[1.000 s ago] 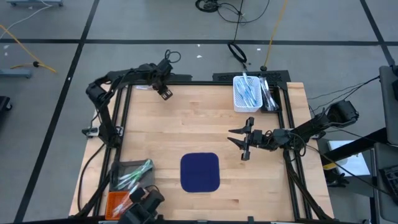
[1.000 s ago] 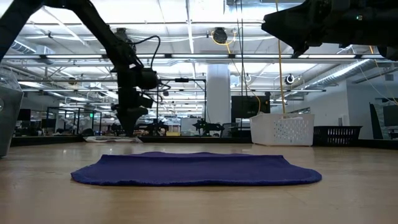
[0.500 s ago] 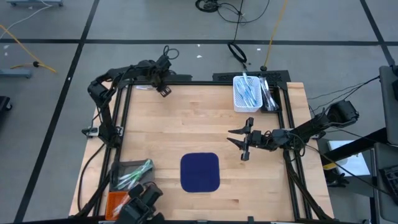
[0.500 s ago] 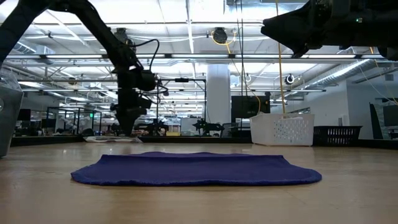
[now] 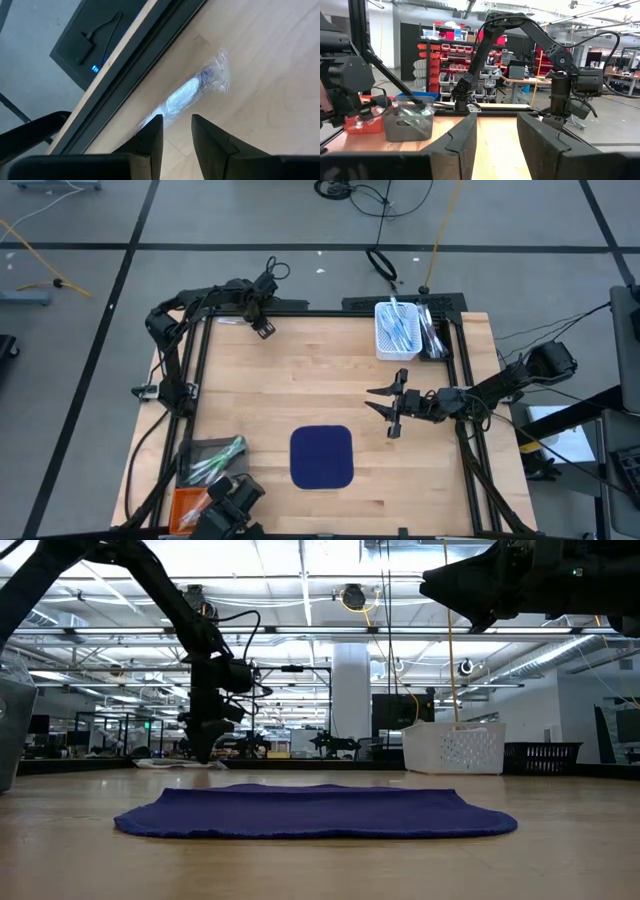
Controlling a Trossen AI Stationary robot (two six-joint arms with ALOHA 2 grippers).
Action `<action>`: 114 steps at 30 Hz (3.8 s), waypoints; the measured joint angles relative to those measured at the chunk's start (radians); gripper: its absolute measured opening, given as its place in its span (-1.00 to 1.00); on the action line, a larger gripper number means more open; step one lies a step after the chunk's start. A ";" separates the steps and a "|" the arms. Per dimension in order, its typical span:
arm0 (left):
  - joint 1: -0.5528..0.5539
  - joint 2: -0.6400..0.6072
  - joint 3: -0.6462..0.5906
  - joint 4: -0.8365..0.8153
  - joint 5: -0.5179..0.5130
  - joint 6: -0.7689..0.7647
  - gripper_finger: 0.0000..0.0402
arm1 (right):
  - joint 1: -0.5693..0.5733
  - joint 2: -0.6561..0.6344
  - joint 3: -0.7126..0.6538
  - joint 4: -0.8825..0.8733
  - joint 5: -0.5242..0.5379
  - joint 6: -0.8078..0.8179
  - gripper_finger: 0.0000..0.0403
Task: Pick & Place Toothbrushes
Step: Put the violet toothbrush into the black basket
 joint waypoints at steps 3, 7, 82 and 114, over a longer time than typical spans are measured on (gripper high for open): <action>0.000 0.000 0.000 0.001 0.002 0.003 -0.48 | 0.000 0.000 0.000 0.000 0.000 0.000 -0.34; 0.000 0.000 0.000 0.008 -0.007 0.007 -0.48 | 0.000 0.000 0.000 0.000 0.000 0.000 -0.34; -0.162 -0.011 -0.002 -0.040 -0.011 0.233 -0.99 | 0.000 0.000 0.000 -0.069 0.000 0.001 -0.34; -0.346 -0.419 0.000 0.053 0.350 -0.048 -1.00 | 0.000 0.000 0.000 -0.066 0.001 0.002 -0.34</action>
